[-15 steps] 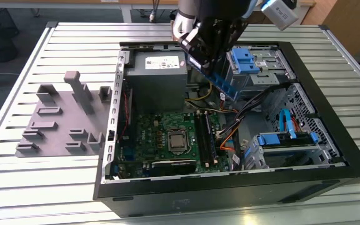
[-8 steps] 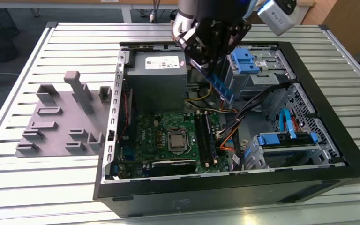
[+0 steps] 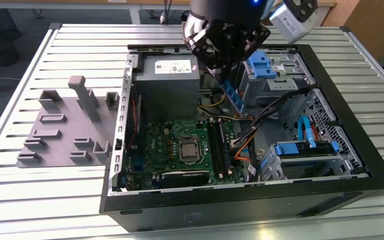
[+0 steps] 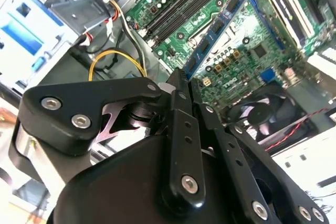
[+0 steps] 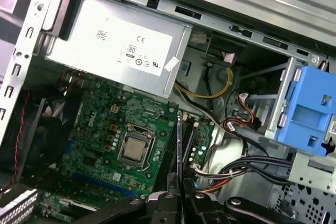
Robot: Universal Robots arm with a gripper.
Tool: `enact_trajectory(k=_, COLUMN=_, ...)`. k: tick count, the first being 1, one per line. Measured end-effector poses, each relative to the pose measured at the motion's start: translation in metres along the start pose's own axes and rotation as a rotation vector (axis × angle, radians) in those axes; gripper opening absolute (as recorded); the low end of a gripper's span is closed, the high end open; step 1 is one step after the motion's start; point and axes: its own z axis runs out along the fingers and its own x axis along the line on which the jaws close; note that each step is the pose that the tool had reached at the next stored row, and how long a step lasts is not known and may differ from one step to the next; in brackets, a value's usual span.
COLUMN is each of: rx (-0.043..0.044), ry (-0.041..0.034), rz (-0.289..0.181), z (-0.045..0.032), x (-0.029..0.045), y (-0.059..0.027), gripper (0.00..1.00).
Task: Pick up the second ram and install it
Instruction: 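Insert the second ram into the second slot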
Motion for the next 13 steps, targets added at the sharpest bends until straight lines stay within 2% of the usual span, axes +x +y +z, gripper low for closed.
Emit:
enact_trajectory(k=9, rx=0.0032, ry=-0.0014, rz=0.137, z=0.0031, x=-0.0001, y=0.0003, gripper=0.14)
enact_trajectory(k=13, rx=0.0076, ry=-0.0009, rz=0.168, z=0.0048, x=-0.0013, y=0.0001, gripper=0.14)
